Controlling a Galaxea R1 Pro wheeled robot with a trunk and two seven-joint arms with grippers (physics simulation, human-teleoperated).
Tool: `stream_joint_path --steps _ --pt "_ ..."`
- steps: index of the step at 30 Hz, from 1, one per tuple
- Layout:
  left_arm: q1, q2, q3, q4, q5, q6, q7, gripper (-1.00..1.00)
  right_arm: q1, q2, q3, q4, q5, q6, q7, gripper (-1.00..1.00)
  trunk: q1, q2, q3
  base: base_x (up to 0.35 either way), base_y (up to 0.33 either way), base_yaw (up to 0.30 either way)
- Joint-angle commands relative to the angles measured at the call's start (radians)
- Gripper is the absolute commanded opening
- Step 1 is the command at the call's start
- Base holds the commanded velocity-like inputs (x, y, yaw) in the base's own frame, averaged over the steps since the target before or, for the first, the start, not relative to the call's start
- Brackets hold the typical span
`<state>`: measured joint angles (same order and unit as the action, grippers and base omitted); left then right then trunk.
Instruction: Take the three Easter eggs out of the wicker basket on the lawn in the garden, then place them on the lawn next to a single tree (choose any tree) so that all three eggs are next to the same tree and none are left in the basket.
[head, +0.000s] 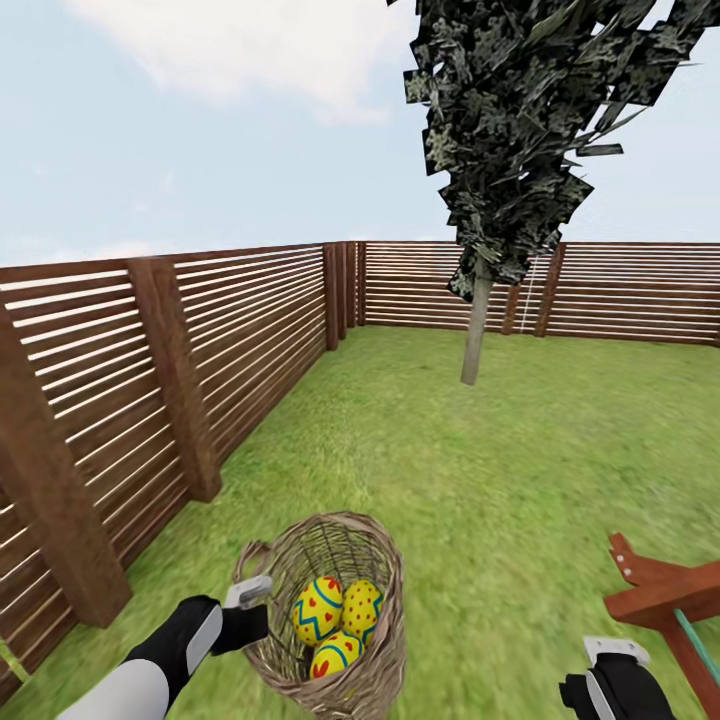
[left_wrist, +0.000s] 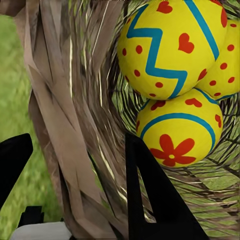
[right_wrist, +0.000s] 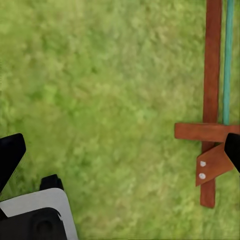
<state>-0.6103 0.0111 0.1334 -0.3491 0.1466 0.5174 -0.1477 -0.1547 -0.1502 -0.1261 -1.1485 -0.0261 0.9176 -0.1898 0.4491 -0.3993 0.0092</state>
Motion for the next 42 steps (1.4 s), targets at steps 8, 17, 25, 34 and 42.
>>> stream_joint_path --steps 8,17,25,34,42 --pt "0.0 -0.001 0.006 -0.001 0.013 0.007 -0.001 -1.0 0.0 0.0 0.0 -0.001 -0.003 0.004 -0.004 1.0 0.001 -0.001 0.0 0.33 0.0 0.0" --pt "0.0 -0.001 0.006 -0.001 0.013 0.007 -0.001 -1.0 0.0 0.0 0.001 0.0 -0.003 0.004 -0.004 1.0 0.001 -0.001 -0.004 0.33 0.0 -0.138" --pt "0.0 -0.002 0.006 -0.001 0.012 0.007 -0.001 -1.0 0.0 0.0 0.0 0.0 -0.003 0.004 -0.004 1.0 0.001 -0.001 -0.005 0.33 0.0 -0.029" --pt "0.0 -0.002 0.006 -0.001 0.012 0.007 -0.001 -1.0 0.0 0.0 0.001 -0.001 -0.002 0.003 -0.004 1.0 0.001 -0.001 -0.005 0.33 0.0 0.0" --pt "0.0 -0.002 0.006 -0.001 0.012 0.007 -0.001 -1.0 0.0 0.0 0.0 -0.006 -0.002 0.003 -0.005 1.0 0.001 -0.001 -0.005 0.33 0.0 0.0"
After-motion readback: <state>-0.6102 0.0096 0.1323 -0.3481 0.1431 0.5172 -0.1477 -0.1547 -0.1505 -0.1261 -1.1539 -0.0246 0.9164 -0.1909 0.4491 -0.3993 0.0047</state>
